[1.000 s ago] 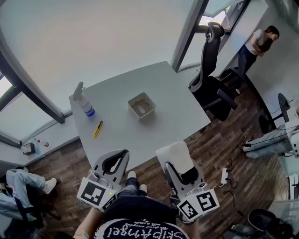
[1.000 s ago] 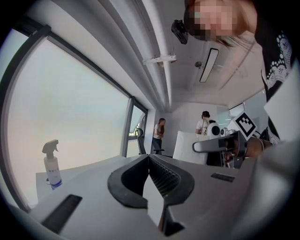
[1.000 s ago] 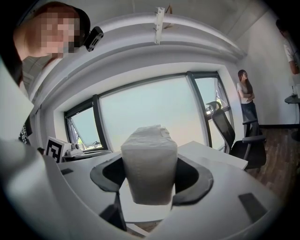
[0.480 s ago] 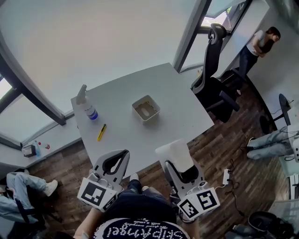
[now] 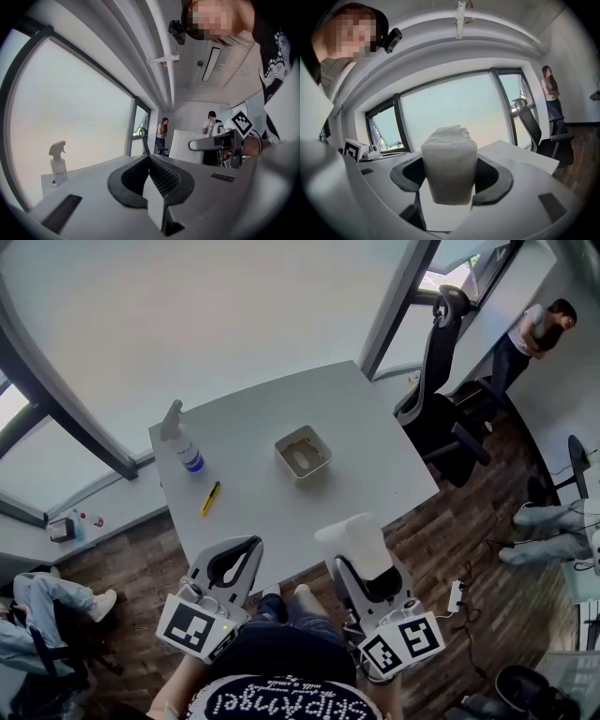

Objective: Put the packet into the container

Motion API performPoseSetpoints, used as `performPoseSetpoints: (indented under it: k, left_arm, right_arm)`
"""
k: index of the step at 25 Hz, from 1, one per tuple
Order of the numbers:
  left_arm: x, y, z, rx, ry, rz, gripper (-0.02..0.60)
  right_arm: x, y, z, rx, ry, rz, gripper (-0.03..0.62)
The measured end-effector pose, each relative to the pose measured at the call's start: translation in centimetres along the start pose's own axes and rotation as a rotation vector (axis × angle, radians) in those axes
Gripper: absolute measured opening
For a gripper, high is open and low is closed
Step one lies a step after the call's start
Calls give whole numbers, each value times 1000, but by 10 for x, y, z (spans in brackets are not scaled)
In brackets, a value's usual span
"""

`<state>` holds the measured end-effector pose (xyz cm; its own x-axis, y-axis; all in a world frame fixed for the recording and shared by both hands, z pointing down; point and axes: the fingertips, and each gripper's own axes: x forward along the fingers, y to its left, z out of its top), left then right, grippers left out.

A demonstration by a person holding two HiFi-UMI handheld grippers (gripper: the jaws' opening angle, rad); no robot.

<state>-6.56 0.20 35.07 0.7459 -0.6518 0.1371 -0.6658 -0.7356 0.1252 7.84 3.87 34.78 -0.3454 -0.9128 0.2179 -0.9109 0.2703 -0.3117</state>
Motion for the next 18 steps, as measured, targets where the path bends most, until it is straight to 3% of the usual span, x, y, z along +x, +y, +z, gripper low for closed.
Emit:
performPoseSetpoints:
  k: [18]
  left_arm:
    - [55, 16, 20, -12, -1, 120, 8]
  right_arm:
    - [46, -49, 34, -28, 38, 90, 275]
